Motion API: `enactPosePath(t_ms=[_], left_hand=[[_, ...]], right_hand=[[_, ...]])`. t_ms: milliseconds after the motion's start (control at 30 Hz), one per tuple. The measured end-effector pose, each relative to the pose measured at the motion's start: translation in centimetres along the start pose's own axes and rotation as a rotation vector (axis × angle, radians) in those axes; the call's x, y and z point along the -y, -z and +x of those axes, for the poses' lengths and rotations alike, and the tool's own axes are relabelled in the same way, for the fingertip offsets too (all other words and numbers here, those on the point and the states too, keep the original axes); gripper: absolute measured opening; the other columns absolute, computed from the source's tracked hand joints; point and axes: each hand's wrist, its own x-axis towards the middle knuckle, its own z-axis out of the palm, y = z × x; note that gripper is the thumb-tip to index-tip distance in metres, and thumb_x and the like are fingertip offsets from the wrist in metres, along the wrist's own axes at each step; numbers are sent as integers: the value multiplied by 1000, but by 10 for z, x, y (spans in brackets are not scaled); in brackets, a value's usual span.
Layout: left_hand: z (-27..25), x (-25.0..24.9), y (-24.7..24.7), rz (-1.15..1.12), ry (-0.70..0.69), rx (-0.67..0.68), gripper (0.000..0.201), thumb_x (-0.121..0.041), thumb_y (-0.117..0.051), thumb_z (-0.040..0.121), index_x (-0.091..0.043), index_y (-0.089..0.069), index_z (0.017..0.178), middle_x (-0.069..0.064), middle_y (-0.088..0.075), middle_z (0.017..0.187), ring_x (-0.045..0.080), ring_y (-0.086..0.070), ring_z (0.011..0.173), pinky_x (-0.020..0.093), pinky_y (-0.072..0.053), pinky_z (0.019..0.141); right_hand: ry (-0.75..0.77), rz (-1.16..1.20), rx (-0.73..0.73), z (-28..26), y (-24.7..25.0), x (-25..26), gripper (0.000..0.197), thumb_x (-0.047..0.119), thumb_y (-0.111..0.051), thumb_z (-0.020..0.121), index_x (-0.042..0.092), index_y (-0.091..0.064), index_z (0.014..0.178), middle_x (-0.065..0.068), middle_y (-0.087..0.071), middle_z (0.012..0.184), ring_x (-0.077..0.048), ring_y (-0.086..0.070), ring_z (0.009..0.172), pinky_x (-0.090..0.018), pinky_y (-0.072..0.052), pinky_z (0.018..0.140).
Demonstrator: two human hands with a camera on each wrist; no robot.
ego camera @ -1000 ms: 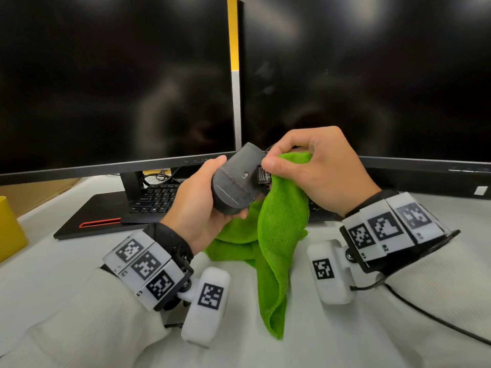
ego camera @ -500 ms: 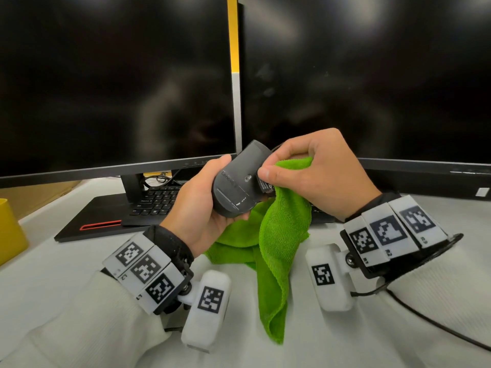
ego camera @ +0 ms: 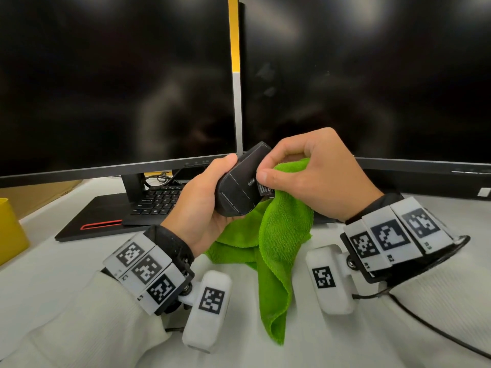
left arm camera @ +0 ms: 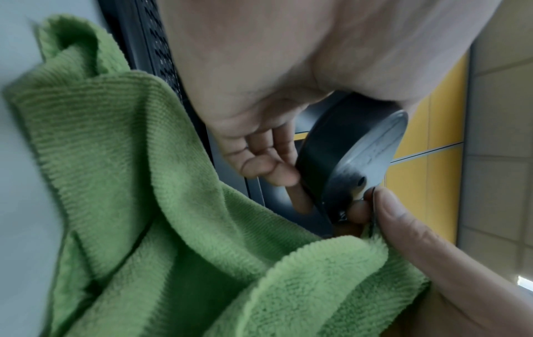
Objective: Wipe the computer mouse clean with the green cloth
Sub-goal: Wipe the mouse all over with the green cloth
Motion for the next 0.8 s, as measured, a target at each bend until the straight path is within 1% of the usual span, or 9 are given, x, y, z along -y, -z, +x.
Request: enactPosePath(t_ms=[100,167,200,300,400,467,533,633,800], left_hand=[[1,0,0,7,-12,-10,40,-39,-54,102,-21,-82,81,6,-72,81,18,-67,71,31,-53,62],[1,0,0,1,-15,-18,36,-39,-56,101,-21,-82,82,7,-71,86,20,-66,78,37,-51,74],[1,-1,0,1,-16,-24,35,-38,-56,101,-21,-81,83,7,-71,87,20,-65,80,38,-50,77],[1,-1,-1,5,-17,-38,28,-37,-57,101,-21,-75,86,4,-71,83,18,-67,75,33,-53,70],[2,-1,0,29,-14,-45,24,-38,-58,101,-21,-72,93,3,-72,83,18,-68,78,31,-56,67],[2,0,0,35,-8,-72,25,-38,-57,102,-21,-72,92,2,-72,81,17,-68,74,29,-55,61],[2,0,-2,19,-3,-97,37,-37,-55,103,-22,-77,78,0,-71,74,14,-67,65,25,-52,51],[3,1,-3,18,-10,-111,53,-38,-50,106,-26,-80,64,1,-71,70,15,-65,59,26,-49,51],[3,2,-3,47,18,-128,36,-41,-49,106,-22,-76,92,3,-75,81,17,-68,70,30,-53,60]], right_hand=[[-7,-42,21,0,1,-2,6,20,-81,81,24,-79,78,7,-76,77,-8,-71,79,-33,-58,78],[-24,-48,50,0,1,-2,6,24,-75,76,24,-77,82,9,-68,77,-6,-62,70,-28,-51,70],[-40,-40,69,-1,1,-2,15,25,-69,72,22,-74,87,7,-63,80,-6,-56,67,-24,-47,66],[-102,-6,100,0,3,-3,27,18,-59,67,20,-65,93,4,-54,88,-8,-46,67,-22,-40,63],[-95,-68,41,2,5,-8,30,2,-62,70,22,-59,92,2,-58,86,-11,-51,67,-32,-45,62],[-65,-98,11,2,5,-10,30,7,-66,68,23,-58,92,-1,-61,84,-16,-57,69,-38,-54,61],[-45,-103,-36,2,4,-12,27,9,-73,71,25,-60,89,2,-63,83,-16,-62,73,-38,-58,65],[-29,-60,-118,3,1,-13,24,13,-80,73,28,-63,80,6,-68,78,-13,-67,73,-36,-60,67],[-55,84,-167,0,-17,-6,11,22,-85,75,25,-75,74,3,-76,77,-14,-75,74,-43,-65,74]])
